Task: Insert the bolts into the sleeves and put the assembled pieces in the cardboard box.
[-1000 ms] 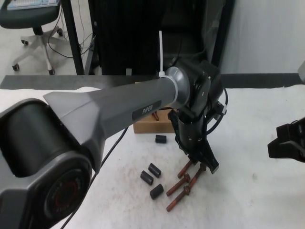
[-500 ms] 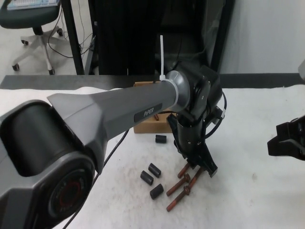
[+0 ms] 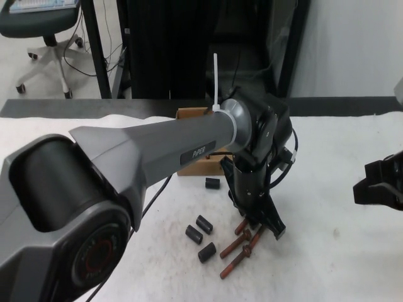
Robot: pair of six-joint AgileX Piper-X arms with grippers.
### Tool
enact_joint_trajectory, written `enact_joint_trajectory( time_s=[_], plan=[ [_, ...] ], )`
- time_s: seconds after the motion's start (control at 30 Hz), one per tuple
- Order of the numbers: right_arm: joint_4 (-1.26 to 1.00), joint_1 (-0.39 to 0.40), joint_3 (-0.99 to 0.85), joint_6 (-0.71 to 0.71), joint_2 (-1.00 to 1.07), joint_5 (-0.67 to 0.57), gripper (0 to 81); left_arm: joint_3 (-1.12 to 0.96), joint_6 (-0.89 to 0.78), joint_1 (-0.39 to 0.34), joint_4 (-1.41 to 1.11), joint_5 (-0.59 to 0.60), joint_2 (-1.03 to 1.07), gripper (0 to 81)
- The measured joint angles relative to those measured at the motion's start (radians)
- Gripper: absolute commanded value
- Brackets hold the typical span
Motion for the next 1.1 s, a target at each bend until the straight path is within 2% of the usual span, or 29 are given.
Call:
enact_joint_trajectory(
  time_s=[0.33,0.4,0.5,0.87,1.03,1.1],
  plan=[
    [0.000,0.000,0.000,0.000,0.000,0.000,0.8,0.000,-0.001,0.000,-0.017,0.000,0.000,32.8],
    [0.000,0.000,0.000,0.000,0.000,0.000,0.8,0.000,-0.001,0.000,-0.017,0.000,0.000,23.6],
    [0.000,0.000,0.000,0.000,0.000,0.000,0.8,0.000,-0.001,0.000,-0.017,0.002,0.000,0.0],
    [-0.007,0.000,0.000,0.000,0.000,0.000,0.8,-0.024,-0.001,0.000,-0.016,-0.026,-0.007,0.4],
    [-0.007,0.000,0.000,0.000,0.000,0.000,0.8,-0.044,-0.001,0.010,-0.016,-0.049,-0.047,0.4],
    [-0.007,0.000,0.000,0.000,0.000,0.000,0.8,-0.053,-0.001,0.031,-0.018,-0.053,-0.125,0.4]
  ],
)
